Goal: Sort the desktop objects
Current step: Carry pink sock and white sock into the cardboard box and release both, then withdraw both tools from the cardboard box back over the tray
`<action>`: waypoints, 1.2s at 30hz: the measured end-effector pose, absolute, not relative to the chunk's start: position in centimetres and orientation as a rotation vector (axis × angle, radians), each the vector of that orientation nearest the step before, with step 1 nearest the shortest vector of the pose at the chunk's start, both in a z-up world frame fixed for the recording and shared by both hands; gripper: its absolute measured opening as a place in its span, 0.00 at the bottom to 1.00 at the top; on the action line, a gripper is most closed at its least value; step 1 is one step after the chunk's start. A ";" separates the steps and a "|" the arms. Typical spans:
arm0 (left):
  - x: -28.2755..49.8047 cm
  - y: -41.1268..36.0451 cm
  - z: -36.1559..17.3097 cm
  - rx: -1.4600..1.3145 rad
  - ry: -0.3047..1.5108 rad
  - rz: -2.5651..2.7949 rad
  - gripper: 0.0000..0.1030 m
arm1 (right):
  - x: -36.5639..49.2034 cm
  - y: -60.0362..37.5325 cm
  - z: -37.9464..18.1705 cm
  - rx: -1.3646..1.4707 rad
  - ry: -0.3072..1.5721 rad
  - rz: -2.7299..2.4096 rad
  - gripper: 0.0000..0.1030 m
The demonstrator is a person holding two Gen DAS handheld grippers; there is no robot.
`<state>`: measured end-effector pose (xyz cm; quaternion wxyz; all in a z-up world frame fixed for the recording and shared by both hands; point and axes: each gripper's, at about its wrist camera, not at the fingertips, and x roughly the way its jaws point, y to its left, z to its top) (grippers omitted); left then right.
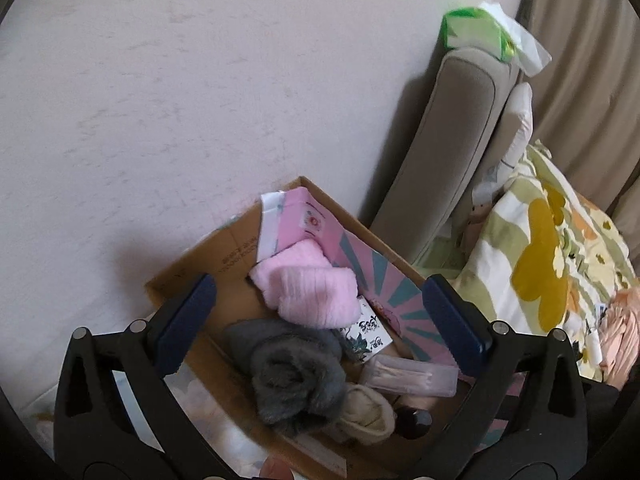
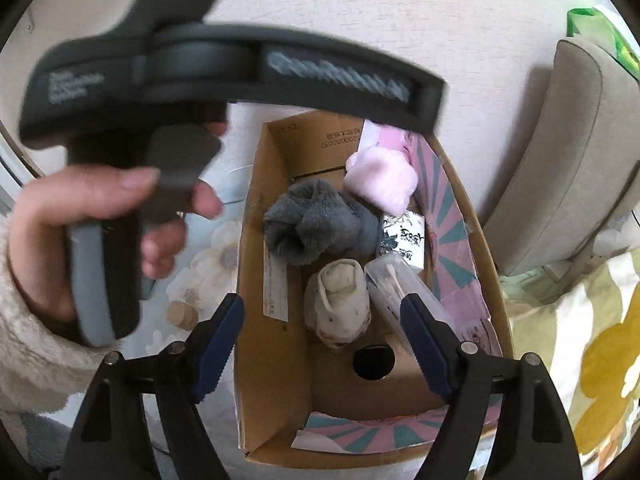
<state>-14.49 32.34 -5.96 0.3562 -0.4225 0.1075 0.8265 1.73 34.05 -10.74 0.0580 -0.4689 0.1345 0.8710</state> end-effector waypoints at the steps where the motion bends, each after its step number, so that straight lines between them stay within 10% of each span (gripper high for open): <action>1: -14.5 31.8 -5.6 -1.088 0.264 2.135 1.00 | 1.9 33.9 -10.6 -1.409 0.409 2.637 0.84; 19: -12.4 17.3 -0.8 -0.985 -0.087 2.222 1.00 | 2.5 32.1 -8.5 -1.326 0.390 2.562 0.84; 36: -8.7 2.3 4.0 -0.902 0.034 2.609 1.00 | -0.1 27.0 -2.4 -1.139 0.213 2.778 0.84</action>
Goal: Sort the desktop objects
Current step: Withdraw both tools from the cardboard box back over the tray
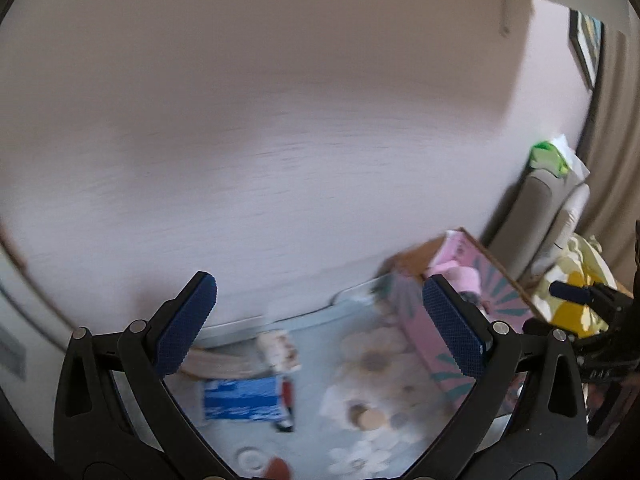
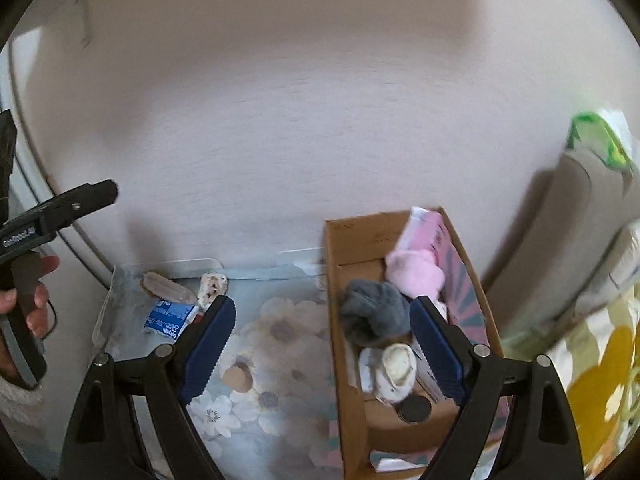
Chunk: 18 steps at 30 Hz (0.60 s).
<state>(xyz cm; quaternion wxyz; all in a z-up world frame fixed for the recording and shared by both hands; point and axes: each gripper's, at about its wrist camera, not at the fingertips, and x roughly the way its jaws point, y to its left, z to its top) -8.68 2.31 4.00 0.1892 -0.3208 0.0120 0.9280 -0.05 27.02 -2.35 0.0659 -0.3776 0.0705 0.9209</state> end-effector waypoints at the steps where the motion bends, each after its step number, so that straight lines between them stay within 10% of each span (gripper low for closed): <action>1: -8.4 1.1 3.8 -0.916 0.019 2.624 1.00 | -0.7 26.3 -2.6 -1.165 0.170 2.796 0.84; 18: -2.2 -8.6 -9.8 -1.269 -0.073 2.577 0.94 | -10.8 13.5 -8.9 -1.704 -0.384 3.168 0.84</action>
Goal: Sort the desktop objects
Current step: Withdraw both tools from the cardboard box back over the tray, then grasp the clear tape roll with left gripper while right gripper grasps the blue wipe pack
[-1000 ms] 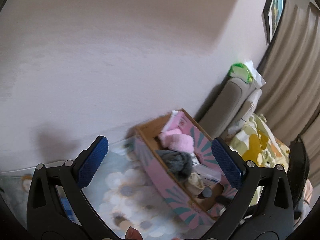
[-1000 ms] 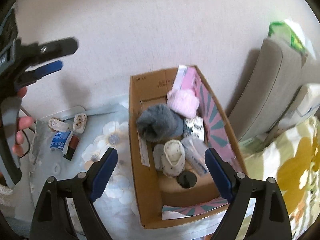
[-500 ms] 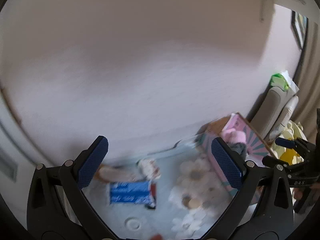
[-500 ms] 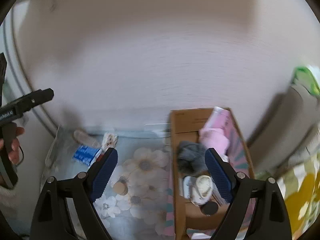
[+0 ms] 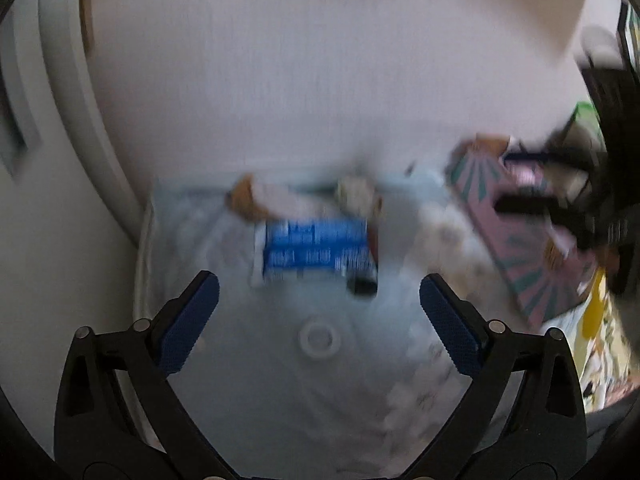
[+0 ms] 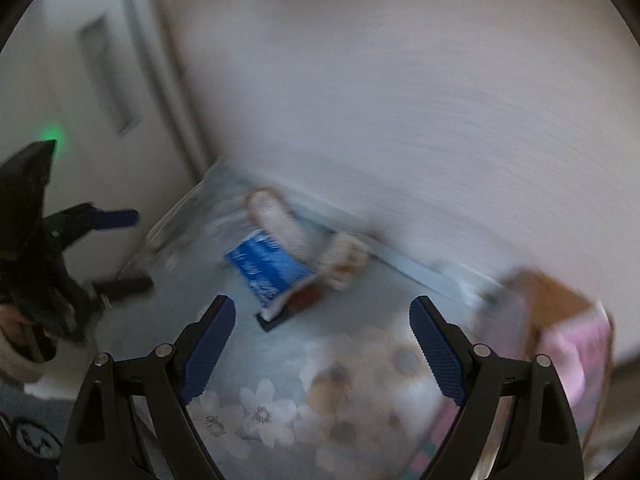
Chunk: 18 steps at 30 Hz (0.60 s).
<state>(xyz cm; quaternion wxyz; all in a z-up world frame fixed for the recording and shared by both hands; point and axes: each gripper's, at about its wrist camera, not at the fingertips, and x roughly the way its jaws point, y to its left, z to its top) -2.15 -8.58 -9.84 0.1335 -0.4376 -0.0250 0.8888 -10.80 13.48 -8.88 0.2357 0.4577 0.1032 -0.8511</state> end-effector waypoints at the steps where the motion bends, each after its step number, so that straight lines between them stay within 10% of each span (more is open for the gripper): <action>1: -1.9 -8.3 -11.3 -1.288 -0.077 2.565 0.92 | -11.9 12.2 -9.9 1.248 0.343 -2.277 0.84; 13: -1.6 -6.3 -20.0 -1.282 -0.052 2.540 0.69 | -17.4 5.9 -20.8 1.338 0.545 -1.931 0.83; 18: -1.3 -5.5 -20.7 -1.259 0.025 2.525 0.52 | -17.6 5.0 -22.1 1.350 0.582 -1.893 0.66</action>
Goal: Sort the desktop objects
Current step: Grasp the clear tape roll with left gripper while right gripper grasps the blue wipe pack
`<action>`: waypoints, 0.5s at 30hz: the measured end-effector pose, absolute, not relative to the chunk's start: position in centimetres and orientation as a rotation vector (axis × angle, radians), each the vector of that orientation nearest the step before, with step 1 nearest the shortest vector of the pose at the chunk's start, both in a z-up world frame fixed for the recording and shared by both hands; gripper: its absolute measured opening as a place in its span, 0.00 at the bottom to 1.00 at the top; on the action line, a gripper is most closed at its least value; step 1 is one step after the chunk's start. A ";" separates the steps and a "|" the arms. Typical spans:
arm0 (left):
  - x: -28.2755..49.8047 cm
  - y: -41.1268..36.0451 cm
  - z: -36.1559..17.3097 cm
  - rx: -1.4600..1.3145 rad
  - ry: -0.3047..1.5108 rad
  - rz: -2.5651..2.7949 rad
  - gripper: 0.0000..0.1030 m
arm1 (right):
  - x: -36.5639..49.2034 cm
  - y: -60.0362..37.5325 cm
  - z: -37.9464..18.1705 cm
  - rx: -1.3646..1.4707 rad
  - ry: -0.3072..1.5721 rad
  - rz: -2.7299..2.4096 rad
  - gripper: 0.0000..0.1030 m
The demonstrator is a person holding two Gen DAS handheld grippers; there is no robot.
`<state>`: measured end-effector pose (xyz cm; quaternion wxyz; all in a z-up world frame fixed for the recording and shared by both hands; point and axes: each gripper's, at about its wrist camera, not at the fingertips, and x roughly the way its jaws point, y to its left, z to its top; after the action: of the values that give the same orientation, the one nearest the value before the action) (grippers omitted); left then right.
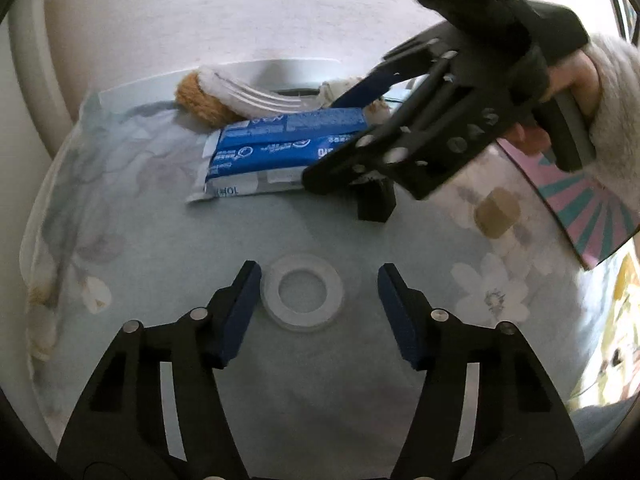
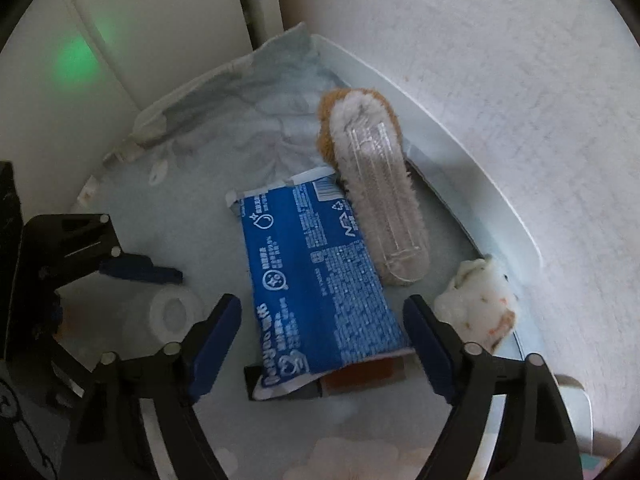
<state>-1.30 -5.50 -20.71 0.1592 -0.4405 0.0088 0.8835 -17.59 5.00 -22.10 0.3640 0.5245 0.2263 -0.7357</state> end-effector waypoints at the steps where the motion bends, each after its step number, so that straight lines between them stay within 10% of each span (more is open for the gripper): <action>1: -1.3 -5.4 -20.7 -1.255 0.034 2.524 0.51 | -17.6 4.9 -22.2 1.352 0.584 -1.884 0.64; 15: -0.2 -6.3 -19.2 -1.251 -0.027 2.535 0.38 | -15.3 4.4 -21.5 1.325 0.532 -1.873 0.56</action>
<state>-0.22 -6.29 -19.16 0.1567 -0.4370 -0.0096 0.8856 -15.27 4.44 -21.47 0.3831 0.5195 0.2087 -0.7347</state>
